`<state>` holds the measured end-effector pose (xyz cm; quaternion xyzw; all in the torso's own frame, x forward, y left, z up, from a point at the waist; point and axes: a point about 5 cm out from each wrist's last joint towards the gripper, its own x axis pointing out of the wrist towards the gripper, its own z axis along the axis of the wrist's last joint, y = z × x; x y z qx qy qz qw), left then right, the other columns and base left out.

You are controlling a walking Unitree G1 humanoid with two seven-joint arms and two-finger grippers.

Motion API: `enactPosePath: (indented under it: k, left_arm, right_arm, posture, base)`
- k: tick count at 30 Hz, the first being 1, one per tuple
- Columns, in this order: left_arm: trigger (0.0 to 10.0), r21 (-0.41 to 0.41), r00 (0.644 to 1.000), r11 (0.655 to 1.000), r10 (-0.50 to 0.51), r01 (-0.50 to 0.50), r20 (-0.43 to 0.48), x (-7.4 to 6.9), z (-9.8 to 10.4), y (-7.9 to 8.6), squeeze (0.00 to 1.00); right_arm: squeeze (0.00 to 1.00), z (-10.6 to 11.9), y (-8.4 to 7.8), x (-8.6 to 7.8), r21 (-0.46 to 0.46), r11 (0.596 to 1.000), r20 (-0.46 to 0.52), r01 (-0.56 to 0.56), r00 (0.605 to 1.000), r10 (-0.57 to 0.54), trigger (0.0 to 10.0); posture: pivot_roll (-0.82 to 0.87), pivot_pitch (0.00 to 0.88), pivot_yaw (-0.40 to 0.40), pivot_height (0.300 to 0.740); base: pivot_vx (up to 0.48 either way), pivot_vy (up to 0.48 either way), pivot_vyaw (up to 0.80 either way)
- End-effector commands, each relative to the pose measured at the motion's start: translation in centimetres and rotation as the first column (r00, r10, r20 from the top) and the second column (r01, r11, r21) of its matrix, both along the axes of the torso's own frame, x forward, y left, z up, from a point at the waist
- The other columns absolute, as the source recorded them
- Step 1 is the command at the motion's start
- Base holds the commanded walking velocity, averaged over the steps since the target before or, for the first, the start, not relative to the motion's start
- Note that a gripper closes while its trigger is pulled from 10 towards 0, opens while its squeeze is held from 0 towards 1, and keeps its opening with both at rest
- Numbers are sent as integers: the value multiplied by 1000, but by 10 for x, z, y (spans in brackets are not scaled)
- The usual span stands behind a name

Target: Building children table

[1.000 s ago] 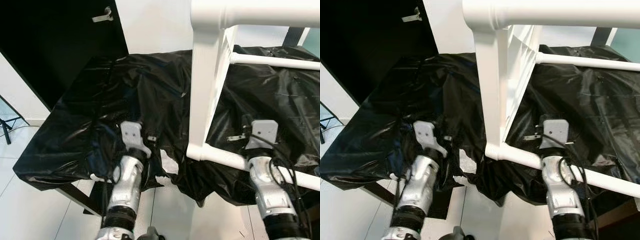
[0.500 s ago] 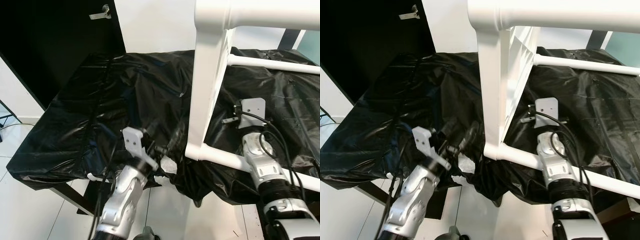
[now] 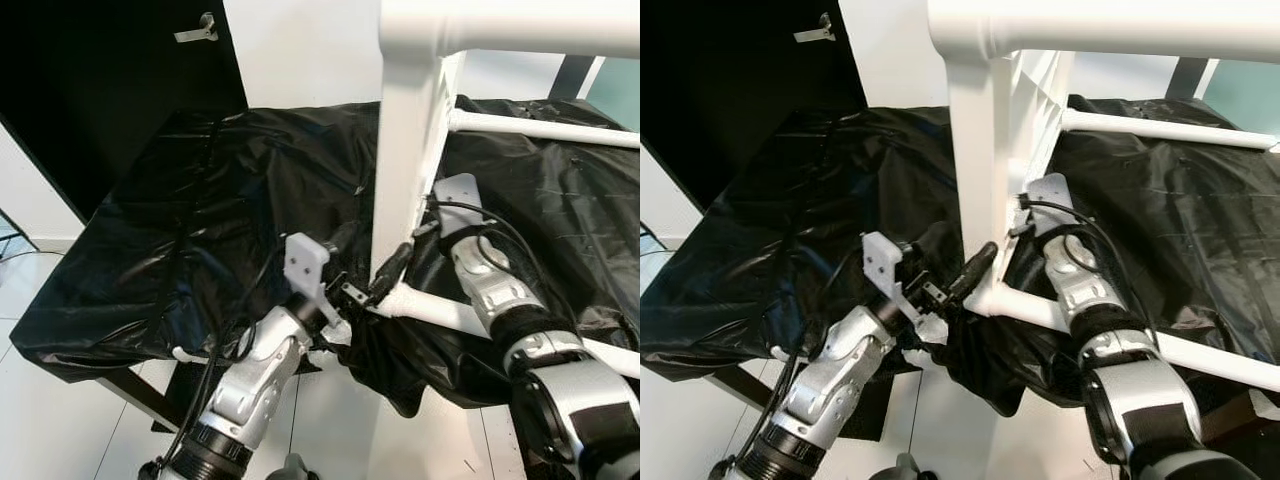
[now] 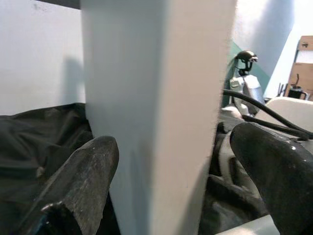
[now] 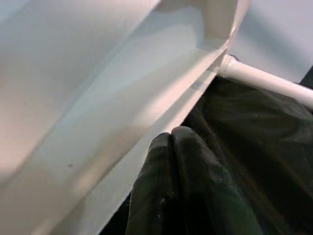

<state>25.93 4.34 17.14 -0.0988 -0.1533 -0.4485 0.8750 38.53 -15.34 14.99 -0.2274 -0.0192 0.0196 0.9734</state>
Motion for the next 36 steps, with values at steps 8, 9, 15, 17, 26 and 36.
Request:
enactPosePath:
  k: [8, 9, 15, 17, 26, 36]
  left_arm:
    - [10000, 134, 999, 991, 23, -19, -28, 12, -5, -17, 0]
    - [10000, 138, 999, 990, 35, -31, -26, 13, -5, -17, 0]
    - [10000, 169, 992, 978, 126, -121, -21, 27, 1, -28, 0]
    - [10000, 186, 989, 973, 147, -139, -26, 30, -1, -33, 0]
    - [10000, 96, 948, 958, 282, -270, -149, 44, -17, -27, 0]
    - [10000, 162, 903, 912, 401, -378, -154, 59, -35, -28, 0]
  right_arm:
    - [0, -20, 9, -8, 18, 997, -52, -72, 996, 72, 10000]
    - [0, -22, 9, -9, 21, 997, -54, -71, 996, 72, 10000]
    - [0, -38, 17, -20, 64, 992, -68, -113, 991, 117, 10000]
    - [0, -37, 17, -21, 68, 991, -63, -116, 991, 120, 10000]
    - [0, -59, -61, -83, 193, 954, -4, 230, 972, -233, 10000]
    - [0, -56, -81, -119, 211, 919, -21, 333, 942, -336, 10000]
  posture:
    - [138, 0, 39, 740]
    - [138, 0, 39, 740]
    - [138, 0, 49, 740]
    - [138, 0, 48, 740]
    - [96, 0, 78, 740]
    - [48, 0, 109, 740]
  base:
    - [0, 0, 0]
    - [0, 0, 0]
    - [0, 0, 0]
    - [0, 0, 0]
    - [0, 0, 0]
    - [0, 0, 0]
